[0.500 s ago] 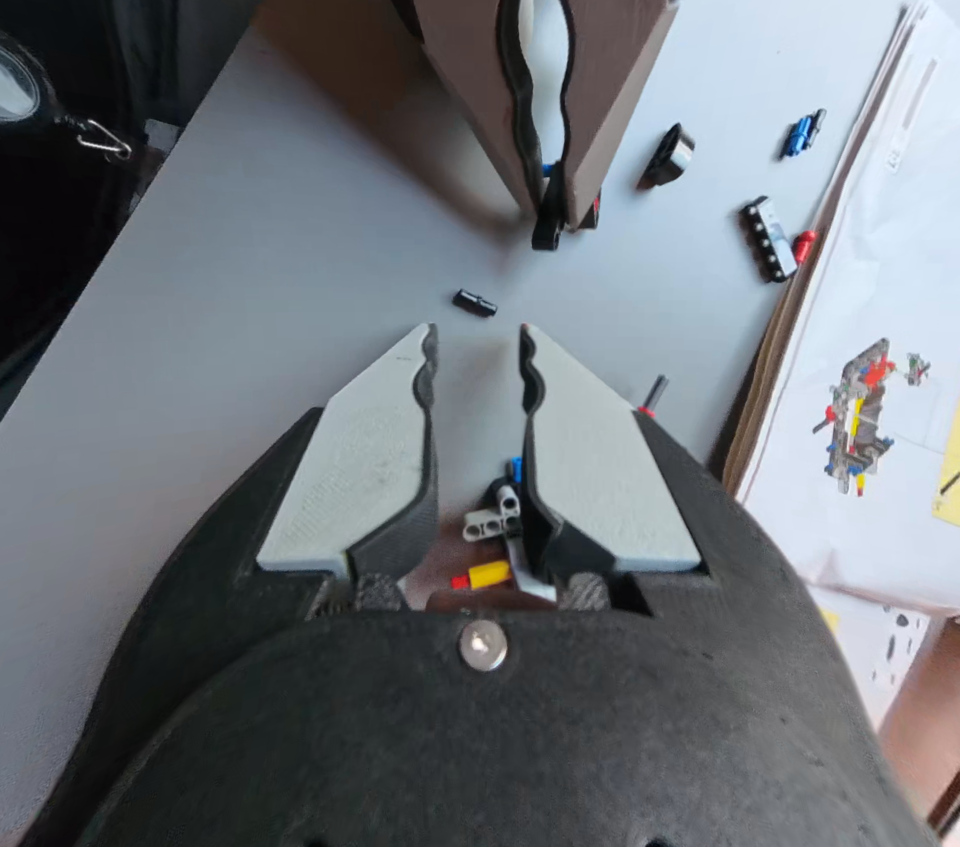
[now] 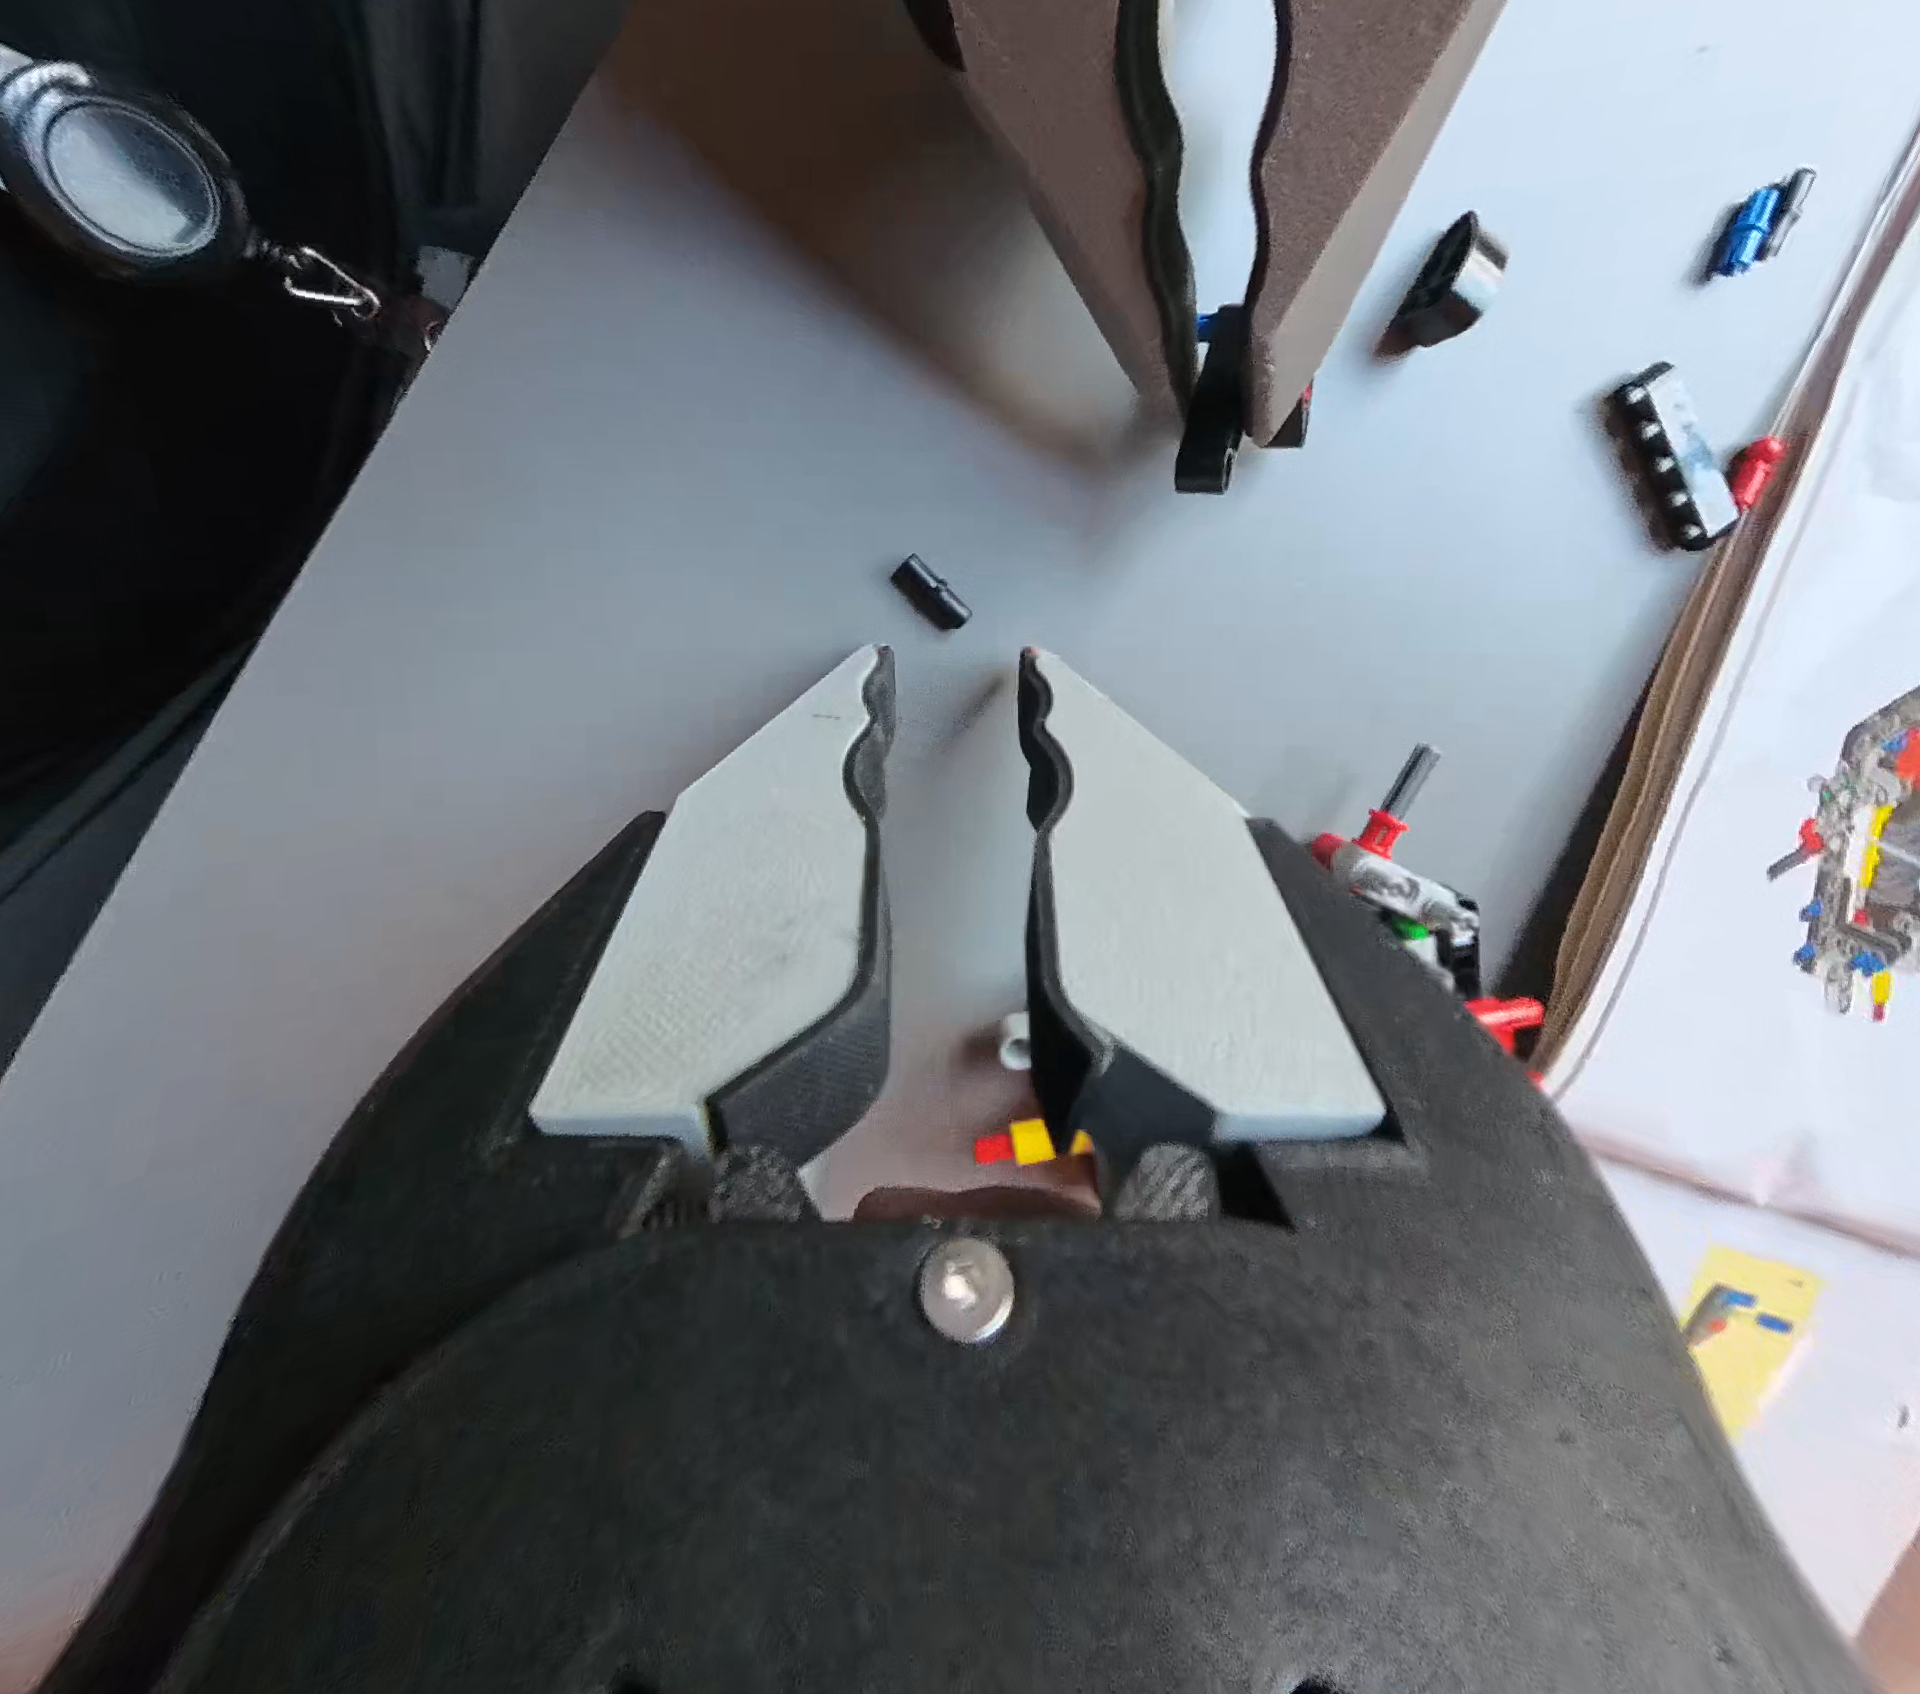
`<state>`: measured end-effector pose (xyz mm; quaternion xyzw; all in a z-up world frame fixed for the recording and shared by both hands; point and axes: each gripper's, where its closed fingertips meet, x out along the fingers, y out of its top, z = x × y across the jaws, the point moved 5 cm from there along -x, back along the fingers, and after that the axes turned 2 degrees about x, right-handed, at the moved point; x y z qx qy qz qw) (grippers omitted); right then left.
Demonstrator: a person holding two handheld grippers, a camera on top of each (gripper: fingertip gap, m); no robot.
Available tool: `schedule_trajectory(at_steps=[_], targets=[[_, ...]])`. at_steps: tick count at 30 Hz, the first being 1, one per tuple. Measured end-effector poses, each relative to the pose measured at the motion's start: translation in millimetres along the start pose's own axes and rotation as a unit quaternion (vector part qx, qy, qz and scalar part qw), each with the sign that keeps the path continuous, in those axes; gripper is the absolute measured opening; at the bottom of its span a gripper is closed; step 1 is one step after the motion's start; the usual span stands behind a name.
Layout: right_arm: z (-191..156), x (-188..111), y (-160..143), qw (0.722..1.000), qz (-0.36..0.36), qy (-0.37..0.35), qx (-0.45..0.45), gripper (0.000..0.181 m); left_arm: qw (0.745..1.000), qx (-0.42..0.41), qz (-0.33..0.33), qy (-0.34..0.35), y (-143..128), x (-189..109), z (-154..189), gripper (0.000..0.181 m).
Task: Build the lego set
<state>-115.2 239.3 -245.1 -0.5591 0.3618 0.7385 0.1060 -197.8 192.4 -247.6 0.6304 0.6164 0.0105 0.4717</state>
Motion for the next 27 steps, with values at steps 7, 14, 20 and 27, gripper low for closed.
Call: schedule_trajectory(at_steps=[7, 14, 20, 27], targets=[[-0.7, 3.1, 5.1, 0.999, 0.021, -0.024, -0.016, 0.020, 1.000, 0.016, -0.007, 0.005, -0.7, 1.8, 2.7, 0.005], [-9.2, 3.8, 3.9, 0.999, 0.017, -0.005, 0.047, 0.001, 1.000, 0.015, -0.008, 0.009, -0.5, 1.4, 4.1, 0.005], [-22.8, 0.5, -0.6, 0.990, 0.038, -0.014, 0.137, 0.001, 1.000, 0.026, -0.011, 0.008, 6.5, 0.8, 6.7, 0.005], [-24.2, 4.1, 2.0, 0.975, 0.090, -0.044, 0.201, 0.001, 0.999, 0.029, -0.009, 0.028, 6.0, 5.6, 8.2, 0.005]])
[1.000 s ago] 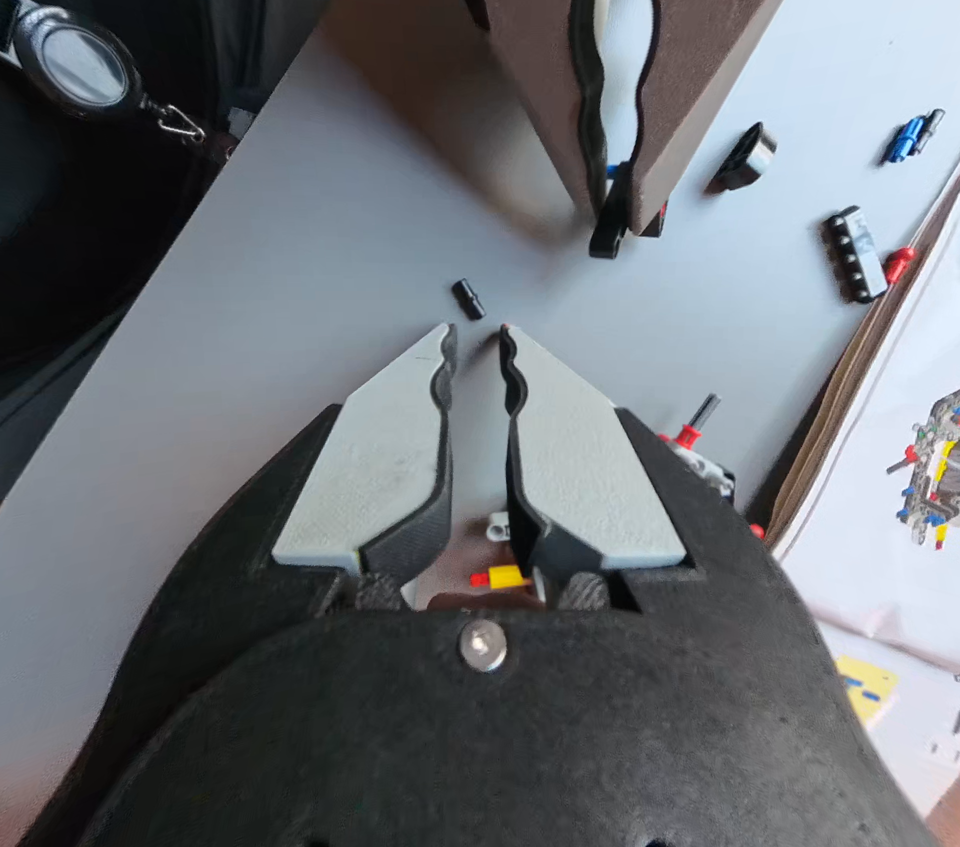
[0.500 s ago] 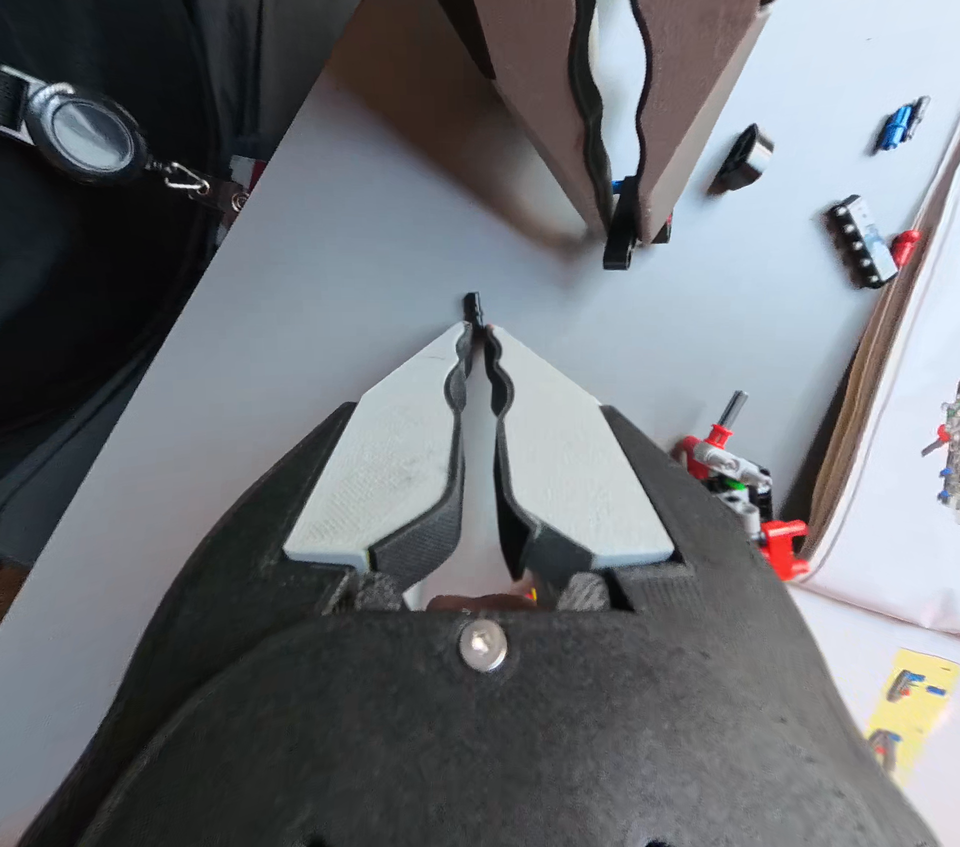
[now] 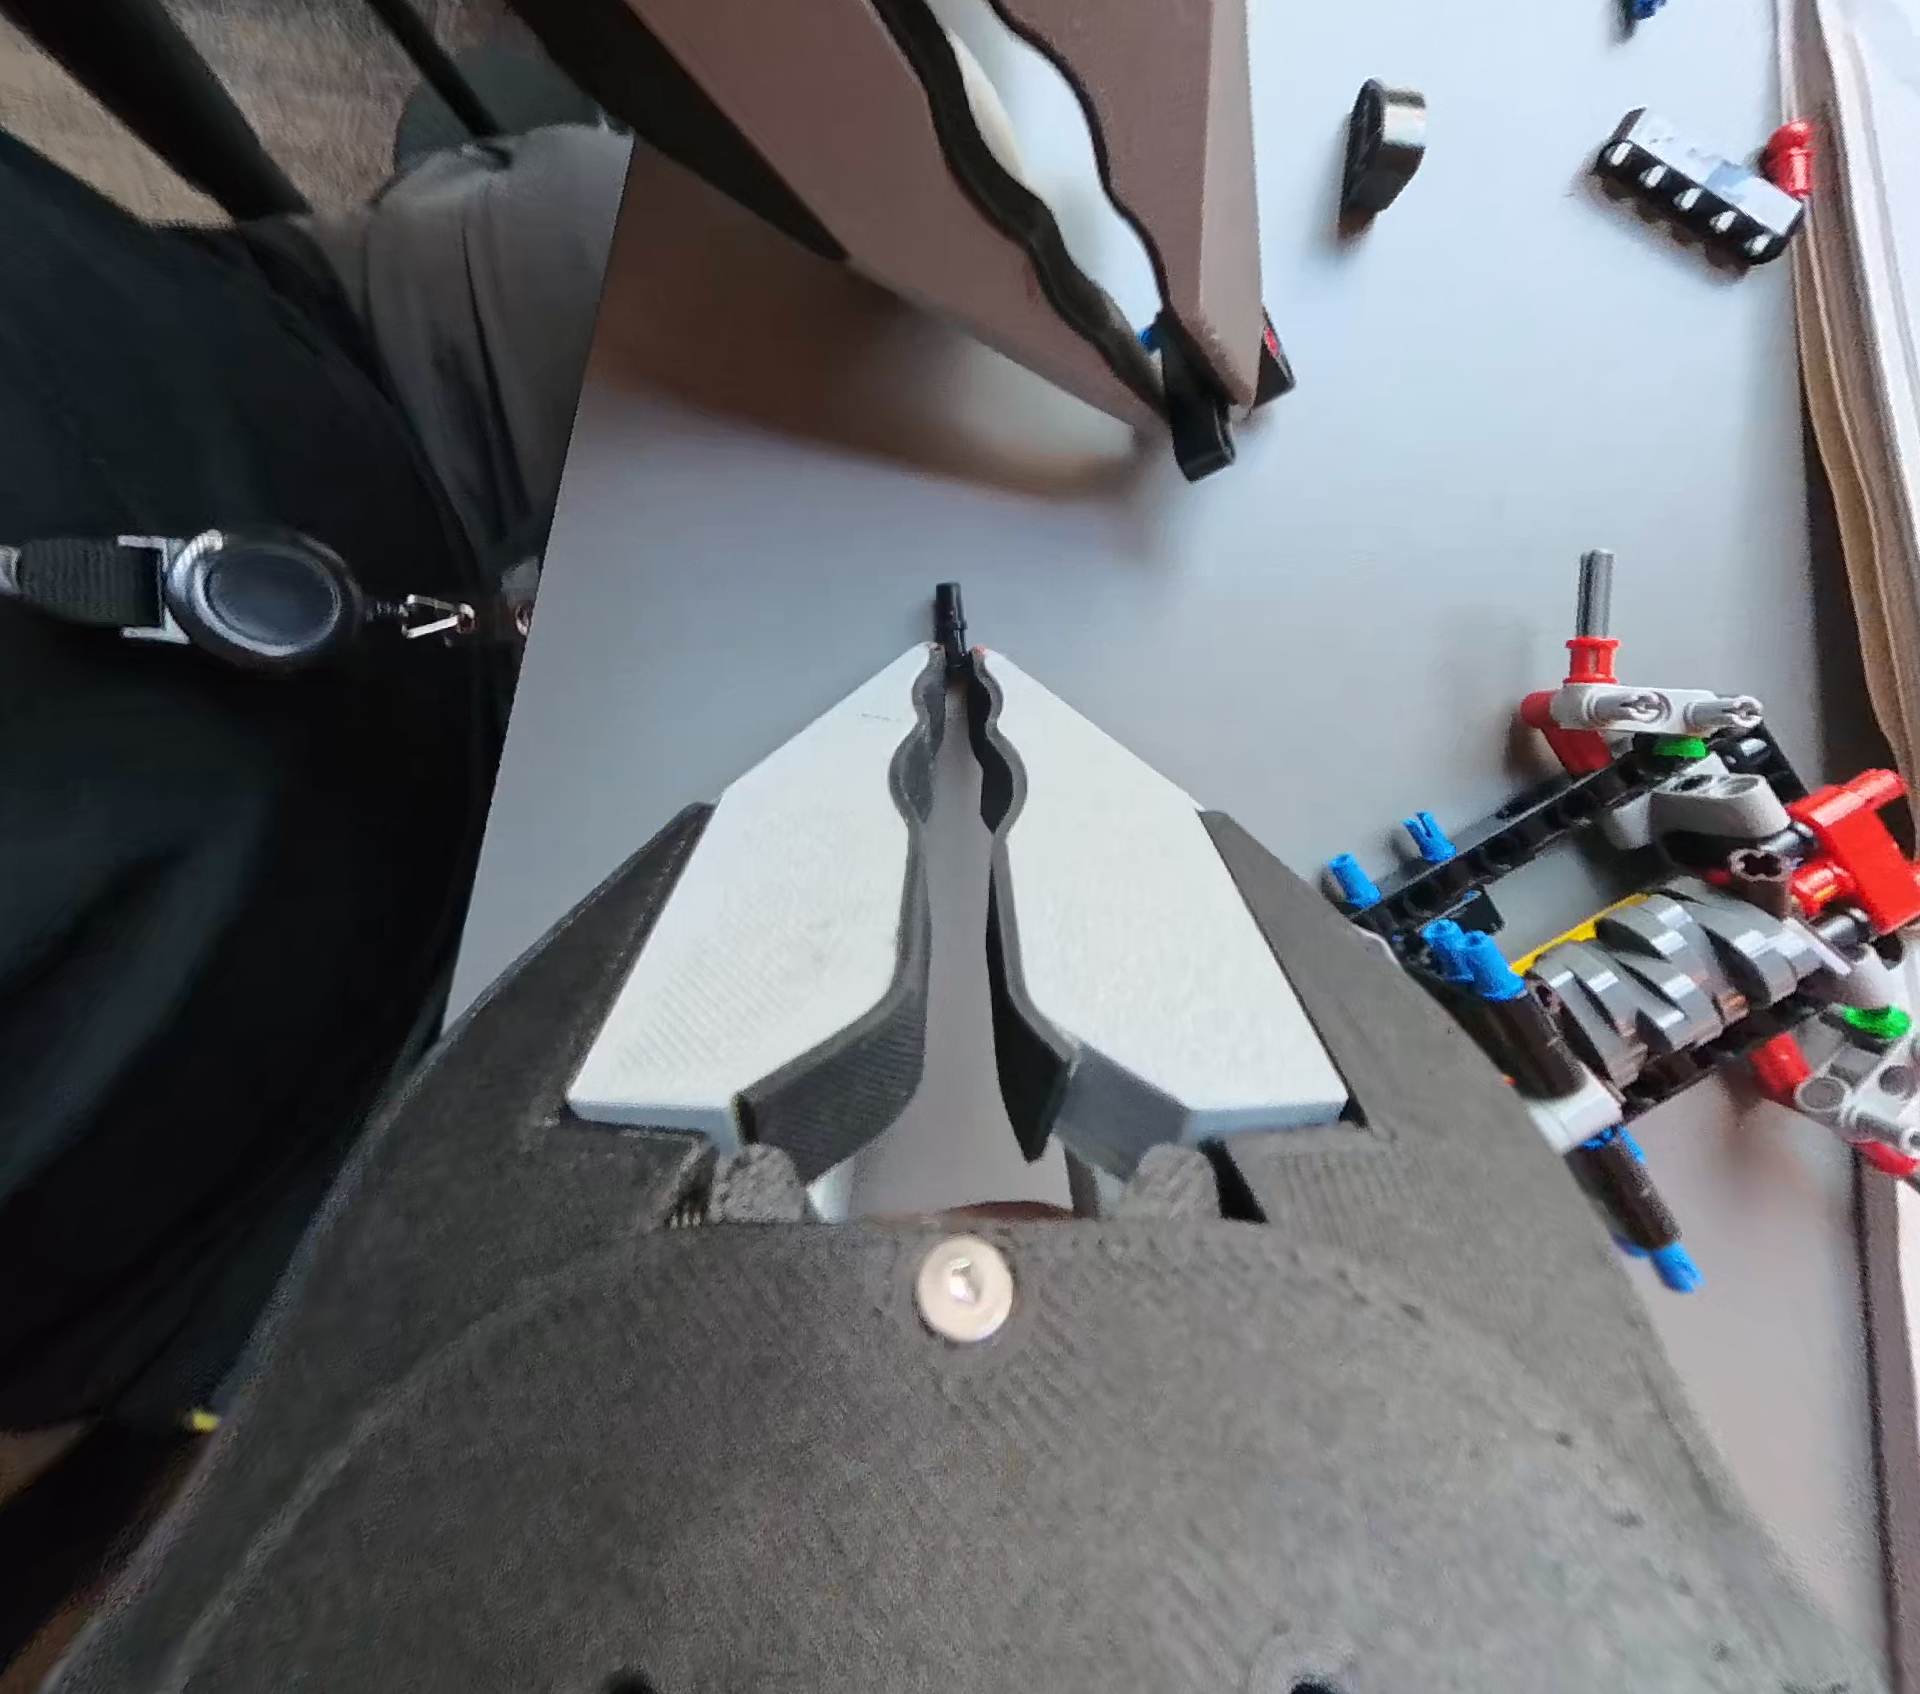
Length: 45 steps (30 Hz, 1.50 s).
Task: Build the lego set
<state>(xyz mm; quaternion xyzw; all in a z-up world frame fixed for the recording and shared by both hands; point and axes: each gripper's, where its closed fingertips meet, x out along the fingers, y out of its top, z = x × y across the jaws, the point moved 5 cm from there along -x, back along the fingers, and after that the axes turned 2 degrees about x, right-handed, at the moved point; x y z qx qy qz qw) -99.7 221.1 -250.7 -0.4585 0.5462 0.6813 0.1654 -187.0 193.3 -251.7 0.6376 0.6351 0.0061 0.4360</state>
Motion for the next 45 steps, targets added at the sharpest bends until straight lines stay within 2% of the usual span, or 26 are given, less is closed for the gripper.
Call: schedule_trajectory(at_steps=[6, 8, 12, 19, 27, 34, 45], targets=[[13.8, 2.3, 2.6, 0.993, 0.061, -0.055, 0.087, 0.000, 0.998, -0.035, 0.027, 0.036, 4.6, -0.5, -10.0, 0.005], [18.8, -0.7, 6.8, 0.982, 0.116, -0.033, 0.148, 0.000, 0.997, -0.048, 0.036, 0.052, 5.4, -2.5, -15.4, 0.005], [28.9, -9.5, 17.1, 0.939, 0.232, 0.022, 0.253, 0.000, 0.993, -0.072, 0.058, 0.069, 9.3, -6.0, -21.8, 0.005], [37.3, -24.6, 31.4, 0.912, 0.311, 0.012, 0.268, 0.000, 0.979, -0.156, 0.105, 0.076, 13.7, -14.0, -37.4, 0.005], [43.3, -25.7, 35.8, 0.895, 0.339, 0.040, 0.288, 0.000, 0.967, -0.212, 0.128, 0.057, 14.0, -17.5, -43.1, 0.005], [46.5, -19.9, 31.8, 0.898, 0.328, 0.032, 0.292, 0.000, 0.986, -0.108, 0.082, 0.098, 7.2, -11.9, -36.1, 0.005], [45.2, -18.9, 31.6, 0.900, 0.327, 0.031, 0.289, 0.000, 0.984, -0.120, 0.083, 0.099, 12.1, -10.6, -35.0, 0.005]])
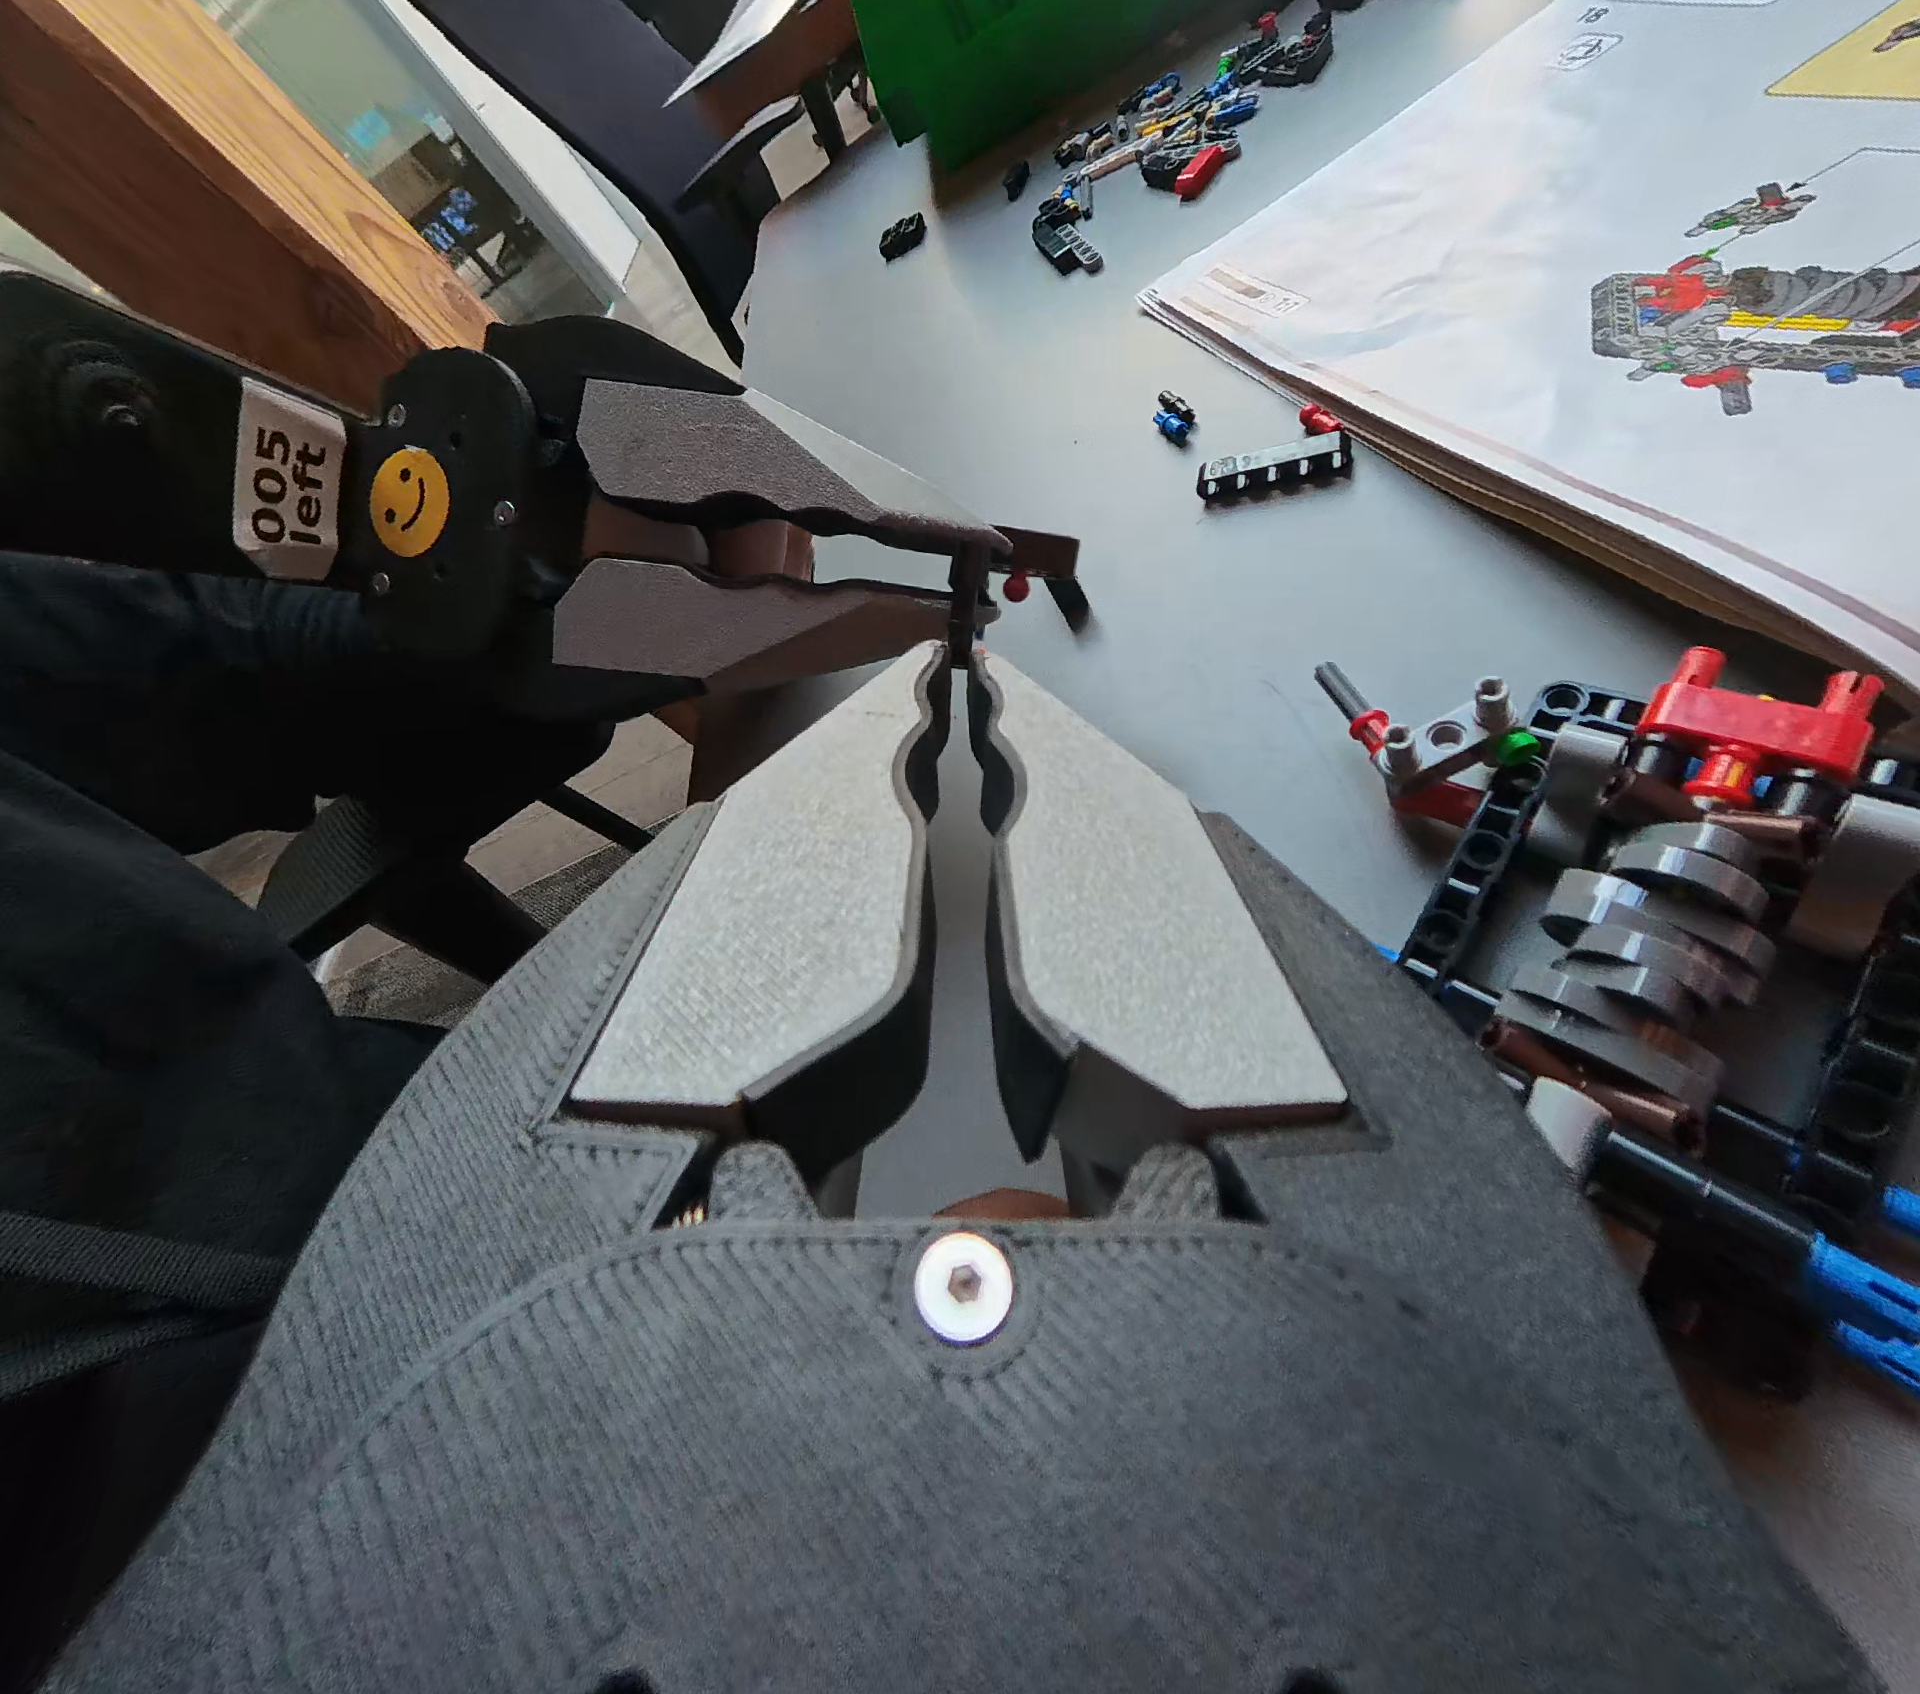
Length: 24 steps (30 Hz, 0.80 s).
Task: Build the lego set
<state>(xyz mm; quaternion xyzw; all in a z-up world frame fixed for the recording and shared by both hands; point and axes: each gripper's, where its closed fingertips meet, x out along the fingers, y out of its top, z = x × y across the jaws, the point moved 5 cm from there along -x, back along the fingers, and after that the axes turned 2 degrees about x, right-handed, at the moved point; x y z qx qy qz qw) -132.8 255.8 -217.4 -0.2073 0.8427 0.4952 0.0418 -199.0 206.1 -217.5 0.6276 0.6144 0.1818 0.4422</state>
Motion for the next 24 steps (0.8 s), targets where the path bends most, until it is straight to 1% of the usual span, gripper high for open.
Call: schedule_trajectory(at_steps=[5, 8, 10, 12, 16, 21, 24], targets=[[0.4, -0.2, 0.2, 1.000, 0.002, 0.006, 0.007, 0.000, 1.000, 0.012, 0.001, 0.002, -0.7, -0.3, 0.6, 0.005], [0.5, 1.9, -2.2, 1.000, -0.010, 0.002, 0.006, 0.000, 0.998, 0.055, -0.016, 0.002, -4.6, 1.1, 5.1, 0.007], [1.6, 2.9, -3.1, 1.000, -0.016, -0.002, 0.008, 0.000, 0.996, 0.091, -0.025, 0.000, -7.6, 2.7, 11.1, 0.012], [4.2, 4.5, -5.8, 0.999, -0.030, -0.007, 0.017, 0.000, 0.993, 0.109, -0.036, 0.003, -11.3, 4.5, 13.1, 0.012], [8.3, 6.0, -10.0, 0.998, -0.060, -0.030, 0.003, 0.000, 0.994, 0.104, -0.036, -0.011, -13.1, 3.6, 13.7, 0.009], [8.3, 8.7, -13.1, 0.997, -0.079, -0.019, 0.009, 0.000, 0.994, 0.099, -0.039, -0.020, -13.2, 4.0, 15.1, 0.010], [8.6, 10.5, -14.9, 0.996, -0.092, -0.020, 0.005, 0.000, 0.995, 0.091, -0.038, -0.025, -12.5, 4.2, 14.5, 0.008]])
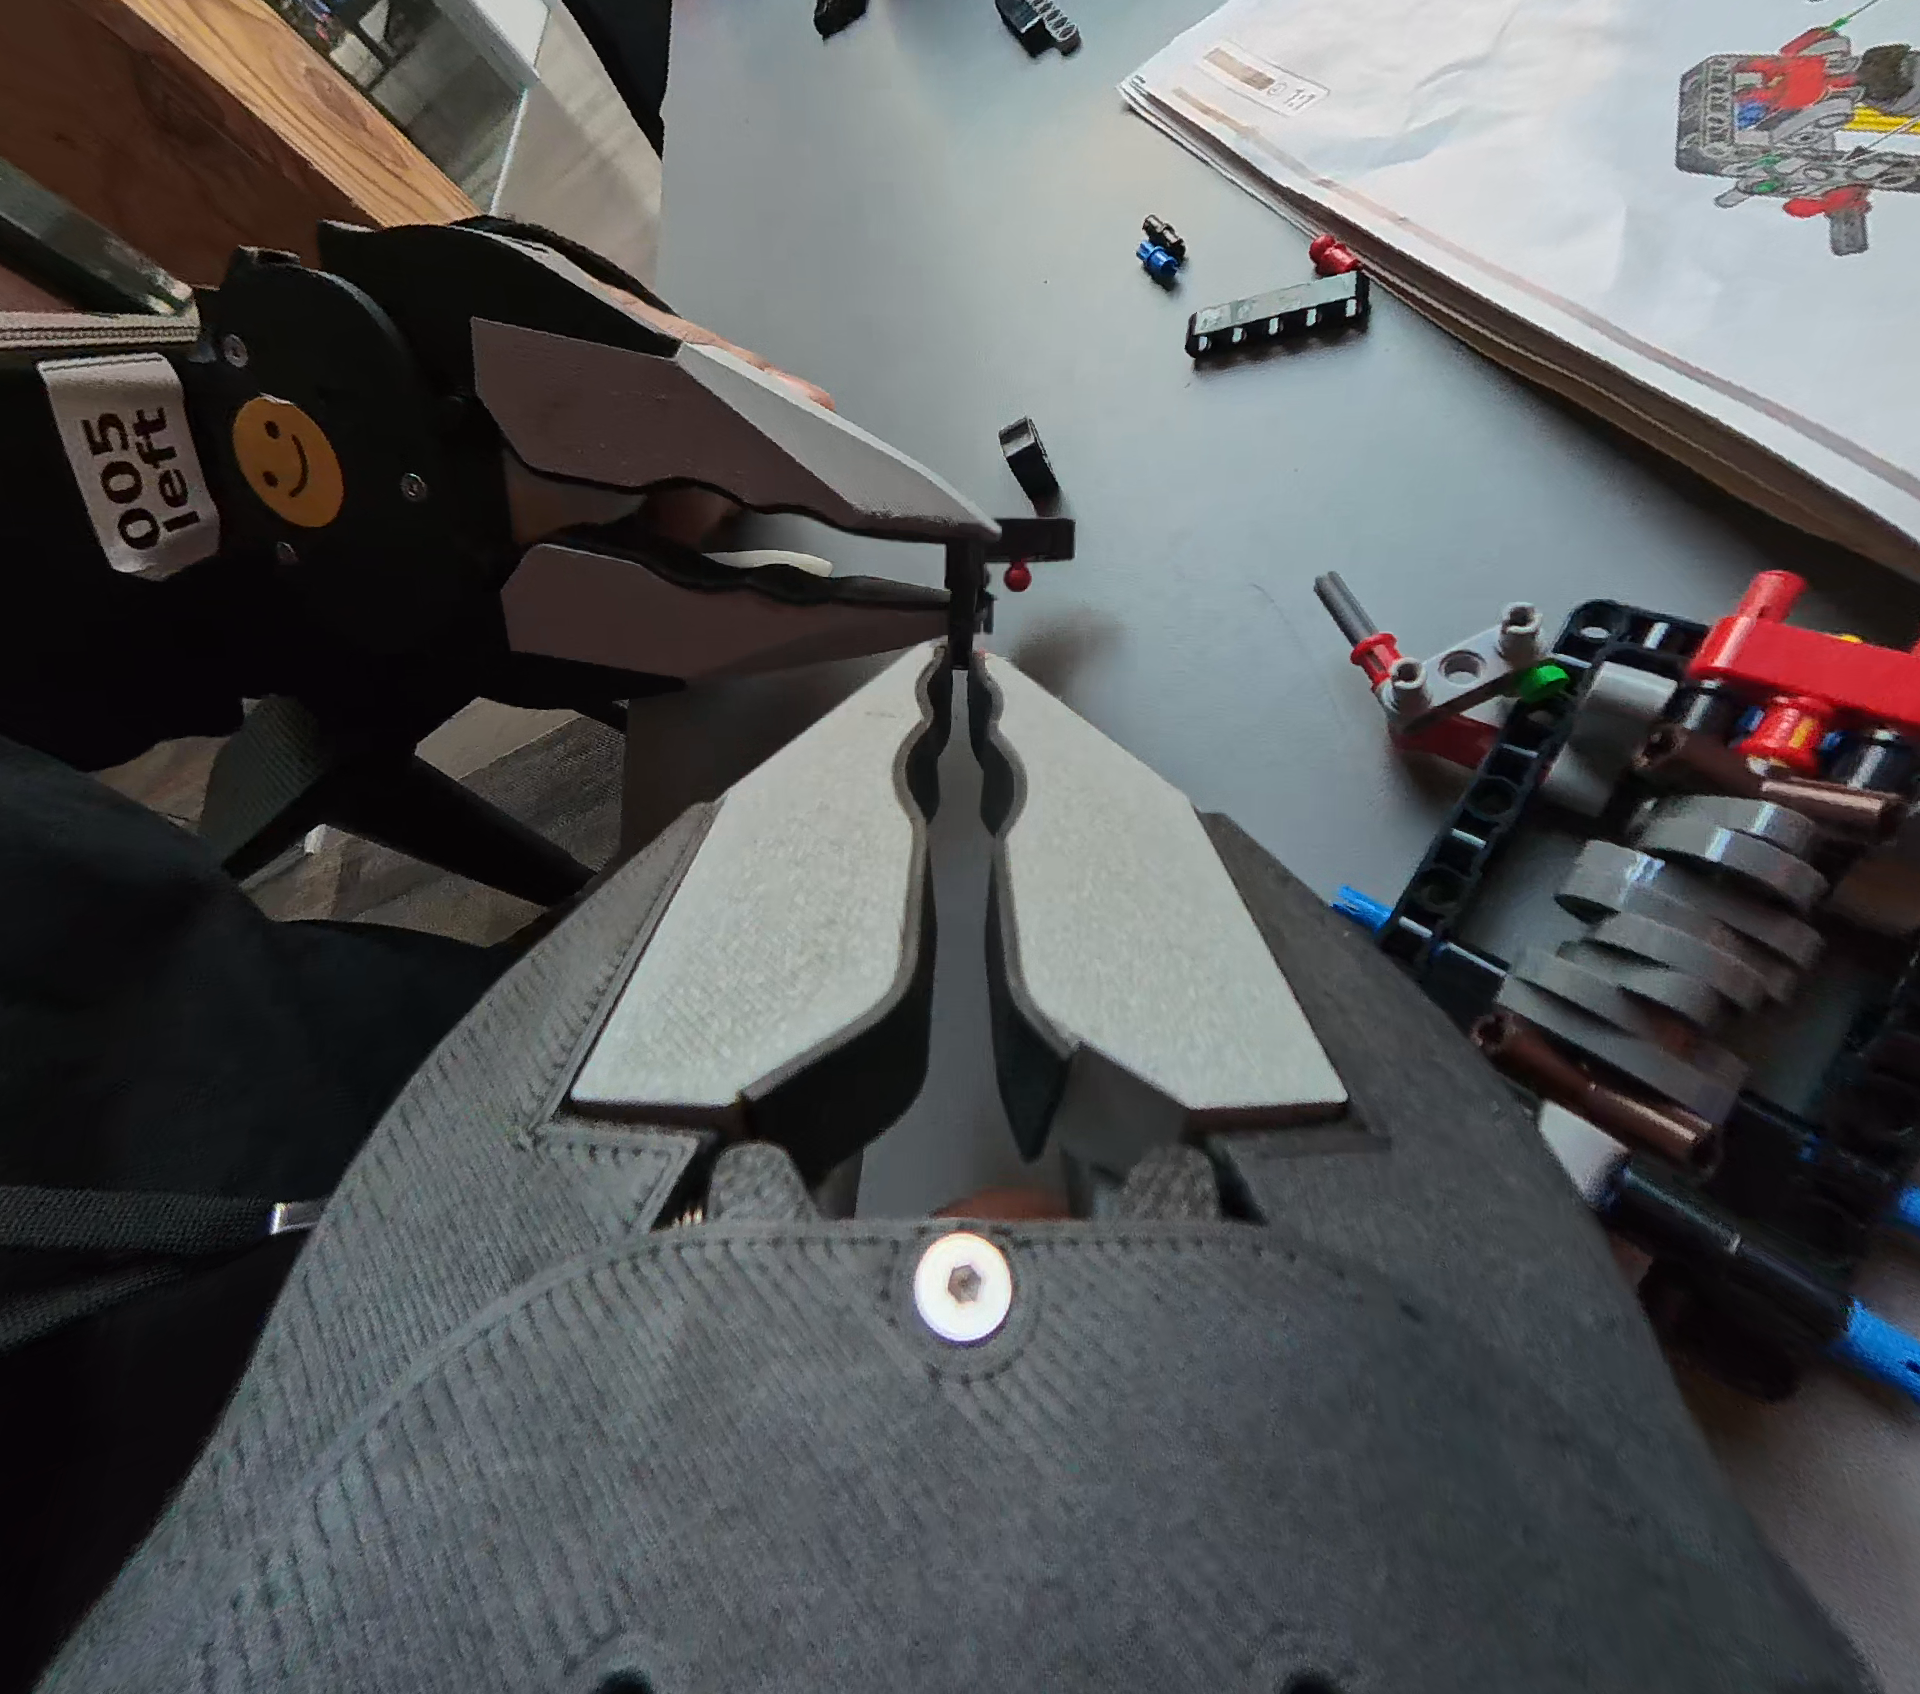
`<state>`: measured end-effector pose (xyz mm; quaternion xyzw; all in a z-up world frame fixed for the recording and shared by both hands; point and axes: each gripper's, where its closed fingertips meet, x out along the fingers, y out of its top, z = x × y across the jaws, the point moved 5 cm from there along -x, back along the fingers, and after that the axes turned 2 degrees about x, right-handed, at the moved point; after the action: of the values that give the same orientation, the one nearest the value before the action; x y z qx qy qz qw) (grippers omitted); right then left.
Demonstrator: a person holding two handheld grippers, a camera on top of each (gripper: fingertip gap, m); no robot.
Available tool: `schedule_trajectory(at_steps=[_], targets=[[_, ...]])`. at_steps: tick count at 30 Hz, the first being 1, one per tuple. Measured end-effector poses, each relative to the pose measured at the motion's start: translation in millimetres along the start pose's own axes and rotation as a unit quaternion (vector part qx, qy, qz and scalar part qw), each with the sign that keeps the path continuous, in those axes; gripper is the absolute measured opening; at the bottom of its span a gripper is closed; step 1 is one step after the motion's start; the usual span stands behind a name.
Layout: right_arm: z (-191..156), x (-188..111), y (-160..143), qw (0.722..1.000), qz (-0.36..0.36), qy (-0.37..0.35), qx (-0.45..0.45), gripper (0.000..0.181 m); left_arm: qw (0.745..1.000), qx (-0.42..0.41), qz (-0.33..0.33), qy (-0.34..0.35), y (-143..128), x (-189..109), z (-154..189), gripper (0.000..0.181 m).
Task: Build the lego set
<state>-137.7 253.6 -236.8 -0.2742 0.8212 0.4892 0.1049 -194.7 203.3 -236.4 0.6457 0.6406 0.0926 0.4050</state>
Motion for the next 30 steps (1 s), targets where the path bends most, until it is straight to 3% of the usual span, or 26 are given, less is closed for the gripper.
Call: schedule_trajectory(at_steps=[12, 17, 30], targets=[[2.9, 7.5, -7.5, 0.998, -0.054, -0.030, -0.030, 0.000, 0.999, 0.044, -0.028, -0.005, -6.5, 4.5, 7.5, 0.005], [0.3, 2.1, -1.0, 1.000, -0.015, -0.014, -0.022, 0.000, 1.000, -0.024, -0.014, 0.000, 0.6, 1.9, -0.8, 0.005], [-4.6, -0.2, 3.7, 1.000, 0.020, 0.000, -0.008, 0.000, 0.996, -0.085, 0.004, -0.015, 3.7, -2.4, -7.1, 0.005]])
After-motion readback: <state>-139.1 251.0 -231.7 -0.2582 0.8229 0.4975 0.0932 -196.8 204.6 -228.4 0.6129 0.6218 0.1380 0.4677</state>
